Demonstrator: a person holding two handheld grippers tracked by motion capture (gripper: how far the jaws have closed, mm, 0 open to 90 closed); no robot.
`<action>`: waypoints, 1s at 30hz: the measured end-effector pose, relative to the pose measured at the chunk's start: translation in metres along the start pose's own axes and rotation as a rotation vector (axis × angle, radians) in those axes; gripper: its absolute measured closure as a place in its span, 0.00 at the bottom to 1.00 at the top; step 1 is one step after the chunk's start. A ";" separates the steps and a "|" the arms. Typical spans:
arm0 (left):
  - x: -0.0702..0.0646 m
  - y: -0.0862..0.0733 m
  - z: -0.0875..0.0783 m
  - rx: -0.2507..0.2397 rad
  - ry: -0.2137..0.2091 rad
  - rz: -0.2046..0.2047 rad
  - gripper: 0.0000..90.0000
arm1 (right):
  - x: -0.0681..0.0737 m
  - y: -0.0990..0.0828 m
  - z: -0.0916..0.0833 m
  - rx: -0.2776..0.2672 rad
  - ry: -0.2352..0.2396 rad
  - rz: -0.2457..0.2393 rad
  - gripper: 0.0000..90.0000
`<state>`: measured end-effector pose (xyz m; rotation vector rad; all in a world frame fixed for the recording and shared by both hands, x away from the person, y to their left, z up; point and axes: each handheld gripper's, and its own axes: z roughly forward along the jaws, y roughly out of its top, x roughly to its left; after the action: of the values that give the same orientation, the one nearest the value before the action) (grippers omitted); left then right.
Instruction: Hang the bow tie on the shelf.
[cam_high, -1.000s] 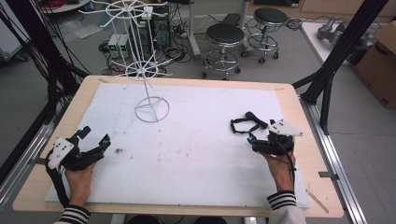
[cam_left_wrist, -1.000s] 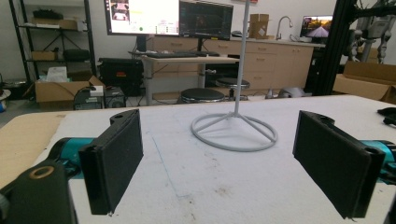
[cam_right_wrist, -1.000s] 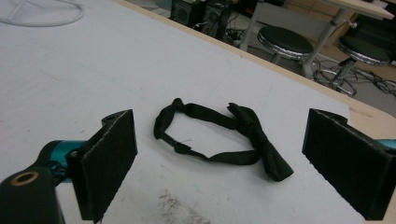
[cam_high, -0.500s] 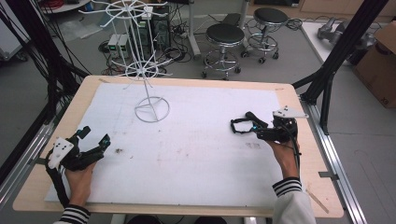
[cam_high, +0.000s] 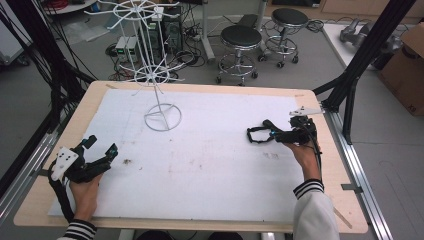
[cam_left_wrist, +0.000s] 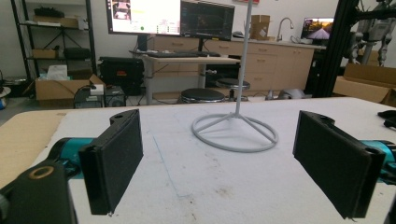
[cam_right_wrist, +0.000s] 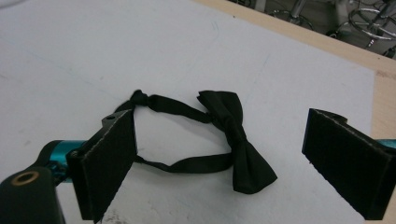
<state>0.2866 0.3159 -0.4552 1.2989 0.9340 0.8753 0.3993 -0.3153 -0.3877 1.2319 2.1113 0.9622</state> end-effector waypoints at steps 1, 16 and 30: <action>0.000 0.000 0.000 0.000 0.000 0.001 0.18 | -0.001 0.000 0.001 0.012 -0.001 -0.002 0.10; 0.001 0.000 0.000 0.001 -0.002 -0.001 0.18 | -0.009 -0.007 0.020 0.218 -0.082 -0.062 0.38; 0.001 0.000 0.000 -0.002 -0.003 -0.005 0.18 | -0.005 -0.008 0.031 0.274 -0.091 -0.083 0.57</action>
<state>0.2866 0.3168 -0.4552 1.2954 0.9335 0.8694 0.4196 -0.3123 -0.4130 1.2787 2.2554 0.5839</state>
